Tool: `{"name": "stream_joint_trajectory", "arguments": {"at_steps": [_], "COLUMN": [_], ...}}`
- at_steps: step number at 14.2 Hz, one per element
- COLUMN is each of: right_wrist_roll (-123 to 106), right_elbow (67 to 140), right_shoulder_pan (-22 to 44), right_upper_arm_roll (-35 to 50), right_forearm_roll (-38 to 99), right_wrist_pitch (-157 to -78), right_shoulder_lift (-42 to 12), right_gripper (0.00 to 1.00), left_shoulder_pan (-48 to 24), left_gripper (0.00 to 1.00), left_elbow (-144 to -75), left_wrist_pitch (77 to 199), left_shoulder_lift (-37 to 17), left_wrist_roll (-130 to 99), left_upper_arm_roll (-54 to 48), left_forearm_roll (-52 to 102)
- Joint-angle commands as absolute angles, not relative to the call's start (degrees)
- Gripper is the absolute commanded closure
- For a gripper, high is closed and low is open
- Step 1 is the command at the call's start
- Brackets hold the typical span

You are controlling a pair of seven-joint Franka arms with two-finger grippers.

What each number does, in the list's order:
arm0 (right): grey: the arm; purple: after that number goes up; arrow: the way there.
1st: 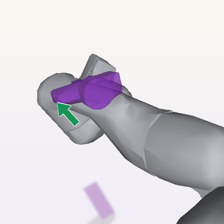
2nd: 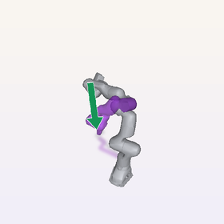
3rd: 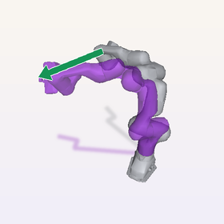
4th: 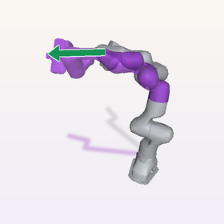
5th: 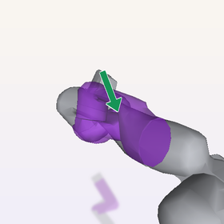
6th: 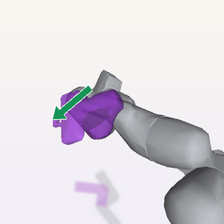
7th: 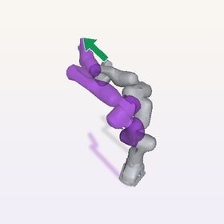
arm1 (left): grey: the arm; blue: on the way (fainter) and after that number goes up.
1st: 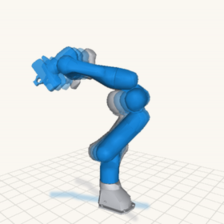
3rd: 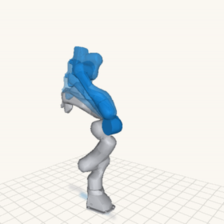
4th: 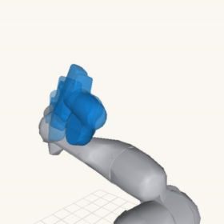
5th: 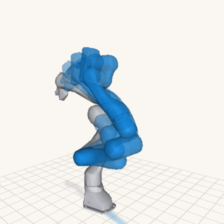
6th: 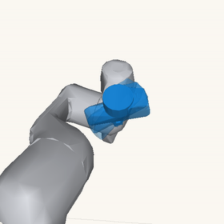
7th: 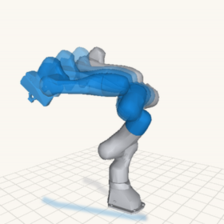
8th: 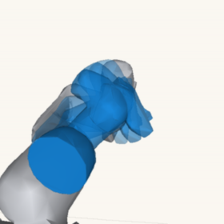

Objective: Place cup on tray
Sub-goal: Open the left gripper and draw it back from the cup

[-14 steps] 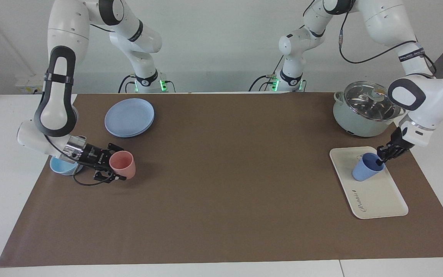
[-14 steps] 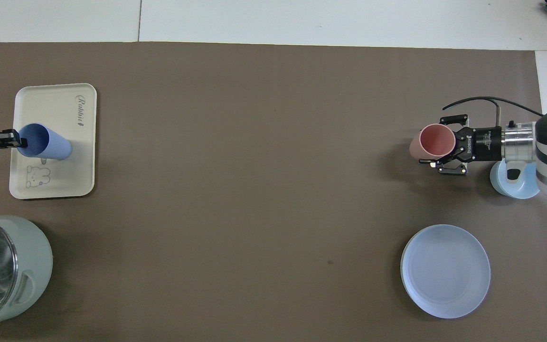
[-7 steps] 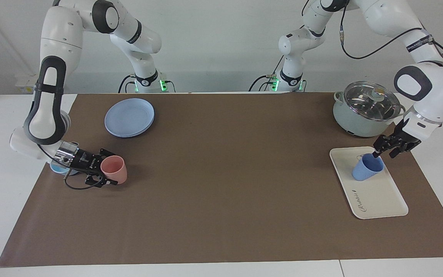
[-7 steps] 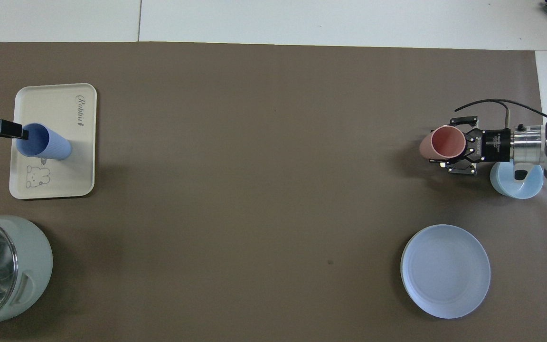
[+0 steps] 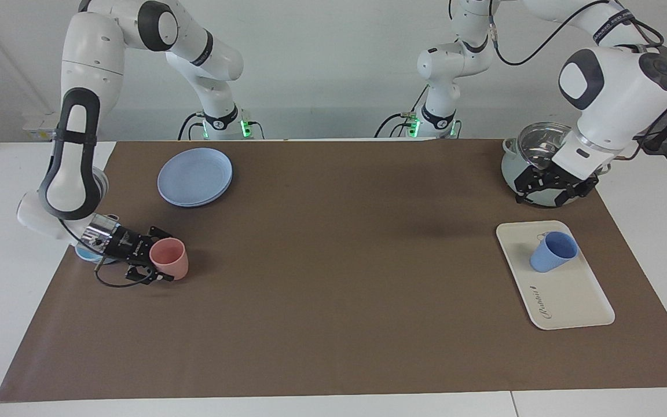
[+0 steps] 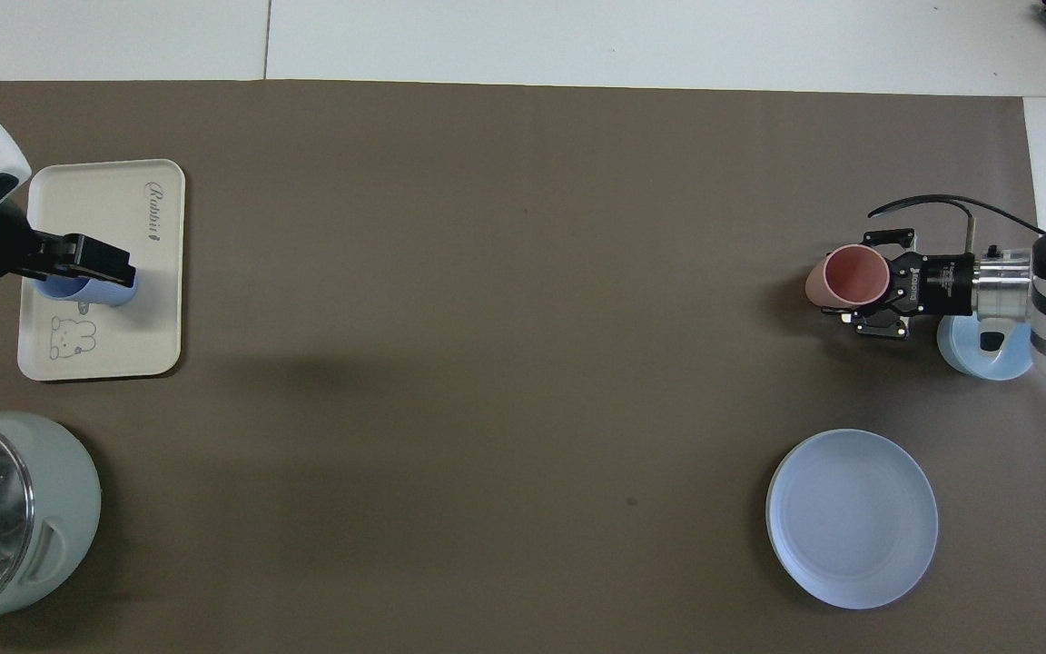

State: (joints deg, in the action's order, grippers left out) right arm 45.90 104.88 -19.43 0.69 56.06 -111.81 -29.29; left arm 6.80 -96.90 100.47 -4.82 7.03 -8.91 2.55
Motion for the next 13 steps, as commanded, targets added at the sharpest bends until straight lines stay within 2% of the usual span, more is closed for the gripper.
{"name": "stream_joint_trajectory", "arguments": {"at_steps": [1,3,7,12,13], "right_wrist_roll": [44.0,43.0,40.0,29.9,28.7], "right_elbow": [106.4,106.4,106.3,105.4,105.6], "right_shoulder_pan": [-20.4,-21.4,-23.0,-23.2,-22.5], "right_upper_arm_roll": [1.0,0.8,0.2,-0.1,0.1], "right_forearm_roll": [56.1,55.7,53.5,34.5,30.4], "right_wrist_pitch": [-113.3,-113.1,-113.7,-114.3,-114.8], "right_shoulder_lift": [-28.7,-28.5,-27.3,-22.0,-20.0], "right_gripper": [0.00,0.00,0.00,0.00,0.00], "left_shoulder_pan": [2.1,-0.7,-0.2,-0.3,-0.3], "left_gripper": [0.00,0.00,0.00,0.00,0.00], "left_elbow": [-102.4,-104.5,-104.1,-93.1,-92.7], "left_wrist_pitch": [99.3,99.3,99.8,91.4,91.3], "left_shoulder_lift": [0.1,1.8,1.8,1.3,1.2], "left_wrist_roll": [1.3,-2.3,-3.3,-3.3,-3.3], "left_upper_arm_roll": [-8.3,-8.3,-8.2,-7.9,-7.9], "left_forearm_roll": [0.9,1.0,1.0,0.9,0.9]}}
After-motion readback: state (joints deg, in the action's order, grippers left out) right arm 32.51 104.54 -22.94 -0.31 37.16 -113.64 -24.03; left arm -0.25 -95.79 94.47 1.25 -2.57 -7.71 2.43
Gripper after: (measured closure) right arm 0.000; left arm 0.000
